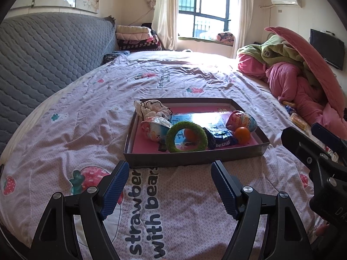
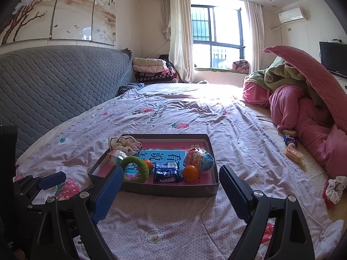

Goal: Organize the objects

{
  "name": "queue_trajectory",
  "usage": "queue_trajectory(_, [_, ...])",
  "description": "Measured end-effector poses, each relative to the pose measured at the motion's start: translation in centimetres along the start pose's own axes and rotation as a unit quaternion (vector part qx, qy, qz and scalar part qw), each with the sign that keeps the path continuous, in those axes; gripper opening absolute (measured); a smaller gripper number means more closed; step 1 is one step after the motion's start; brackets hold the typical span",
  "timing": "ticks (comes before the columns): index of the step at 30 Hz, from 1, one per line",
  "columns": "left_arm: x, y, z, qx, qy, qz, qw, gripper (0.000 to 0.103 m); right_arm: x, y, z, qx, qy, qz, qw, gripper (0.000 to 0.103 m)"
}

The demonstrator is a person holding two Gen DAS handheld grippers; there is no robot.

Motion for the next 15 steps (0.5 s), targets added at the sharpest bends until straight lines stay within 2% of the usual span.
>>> queue_trajectory(5, [0.7,0.3,-0.3,-0.006,0.0,0.004,1.0,0.079,1.3,0.9,0.2,0.0,0.0,-0.019,1.0,0.09])
queue_trajectory(15, [2.2,2.0,-0.6,-0.019,0.007,-0.017,0.9997,0.079,4.4,3.1,0.2,0.004,-0.01,-0.055,0.998,0.09])
Point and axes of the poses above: each gripper's, at about its wrist camera, not at the fingertips, and y roughly the way its jaws point, z to its right, x to its underside, the point moved 2 cm from there along y, roughly the way its jaws point, and after that the axes turned 5 degrees about -z, right-handed, at the moved point
